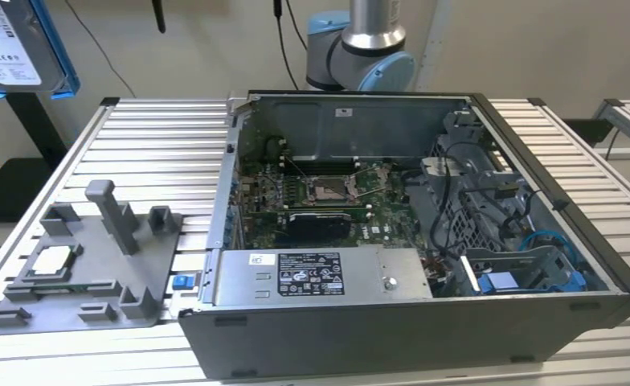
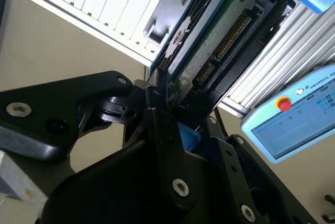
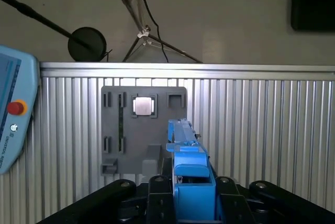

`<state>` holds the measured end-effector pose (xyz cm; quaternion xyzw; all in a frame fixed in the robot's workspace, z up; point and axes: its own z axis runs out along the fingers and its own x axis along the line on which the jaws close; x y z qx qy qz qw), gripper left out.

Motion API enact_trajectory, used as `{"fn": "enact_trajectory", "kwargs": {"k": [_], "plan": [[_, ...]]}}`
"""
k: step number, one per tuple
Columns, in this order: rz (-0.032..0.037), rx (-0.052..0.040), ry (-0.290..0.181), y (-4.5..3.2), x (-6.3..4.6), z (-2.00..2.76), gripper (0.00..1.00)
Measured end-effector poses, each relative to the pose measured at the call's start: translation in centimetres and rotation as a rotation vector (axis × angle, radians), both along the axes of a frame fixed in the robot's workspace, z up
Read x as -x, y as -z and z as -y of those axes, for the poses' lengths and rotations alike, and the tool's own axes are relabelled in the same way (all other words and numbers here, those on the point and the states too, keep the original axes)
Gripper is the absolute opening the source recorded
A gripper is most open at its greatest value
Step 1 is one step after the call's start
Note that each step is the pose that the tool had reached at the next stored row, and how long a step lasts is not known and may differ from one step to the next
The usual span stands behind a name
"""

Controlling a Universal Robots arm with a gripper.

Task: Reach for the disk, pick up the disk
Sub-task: 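Pick up the disk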

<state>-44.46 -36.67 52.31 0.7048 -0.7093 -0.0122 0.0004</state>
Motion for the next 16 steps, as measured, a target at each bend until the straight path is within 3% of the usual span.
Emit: {"fn": "enact_trajectory", "kwargs": {"k": [16], "plan": [[-0.0004,-0.0001,0.000,0.01,-3.3,0.00,0.00]]}}
